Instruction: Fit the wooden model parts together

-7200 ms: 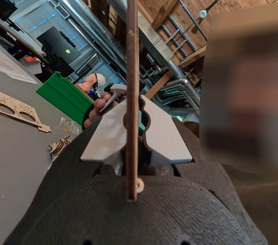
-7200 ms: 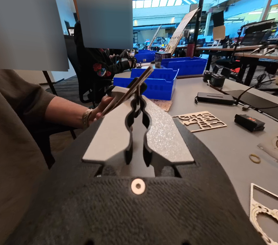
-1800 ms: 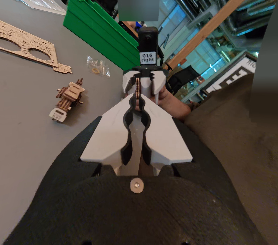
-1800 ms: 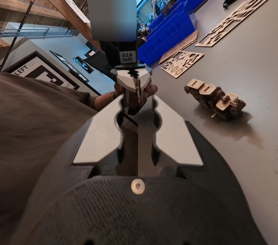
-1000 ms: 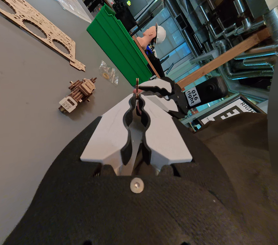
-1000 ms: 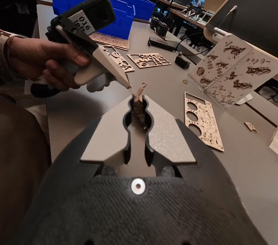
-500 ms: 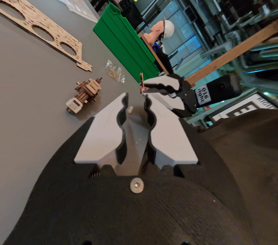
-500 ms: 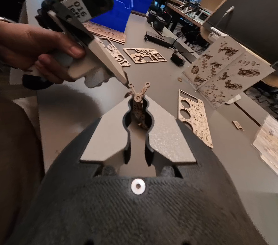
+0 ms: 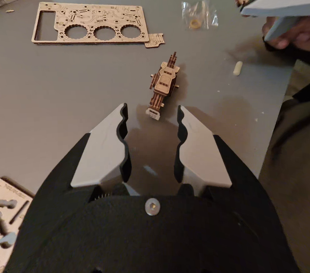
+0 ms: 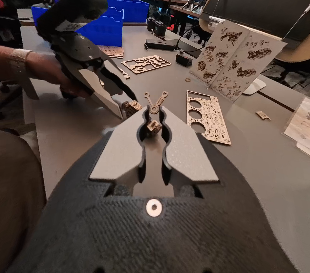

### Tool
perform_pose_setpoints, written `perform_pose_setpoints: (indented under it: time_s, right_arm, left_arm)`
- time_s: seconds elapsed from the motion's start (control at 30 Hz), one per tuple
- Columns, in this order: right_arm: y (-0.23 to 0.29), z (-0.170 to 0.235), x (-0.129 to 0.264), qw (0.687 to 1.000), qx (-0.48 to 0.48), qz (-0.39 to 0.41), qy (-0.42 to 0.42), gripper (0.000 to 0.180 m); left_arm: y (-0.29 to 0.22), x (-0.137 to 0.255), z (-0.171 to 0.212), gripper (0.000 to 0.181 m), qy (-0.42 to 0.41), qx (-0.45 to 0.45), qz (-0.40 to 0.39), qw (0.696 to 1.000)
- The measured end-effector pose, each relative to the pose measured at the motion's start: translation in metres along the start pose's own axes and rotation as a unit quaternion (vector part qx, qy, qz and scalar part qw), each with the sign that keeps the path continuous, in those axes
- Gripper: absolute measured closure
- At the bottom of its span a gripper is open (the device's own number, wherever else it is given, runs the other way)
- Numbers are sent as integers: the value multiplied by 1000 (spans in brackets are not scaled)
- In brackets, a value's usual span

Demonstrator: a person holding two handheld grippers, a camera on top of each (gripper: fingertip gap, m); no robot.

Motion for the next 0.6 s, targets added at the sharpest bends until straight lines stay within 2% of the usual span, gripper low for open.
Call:
perform_pose_setpoints:
  time_s: [0.2,0.3,0.53,0.6]
  right_arm:
    - [2,2,-1,1000,4,-5,5,171]
    - [2,3,-2,1000,1,-9,7,171]
    - [0,4,-3,1000,-17,-15,5,171]
    - [-1,5,-3,1000,-24,-18,4,171]
  left_arm:
    - [5,-7,4,123,35,-64,10,997]
    - [3,-10,4,129,43,-92,19,995]
    - [2,-12,4,161,44,-135,2,990]
    - [1,-12,4,164,42,-137,6,990]
Point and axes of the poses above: each gripper's, where its closed fingertips meet, x back along the fingers, z out of its underside, y = z × x across the jaws, the point moved 6 cm from there along x, back along the fingers, and after that the axes turned 4 degrees about -x, right-handed, at the moved point
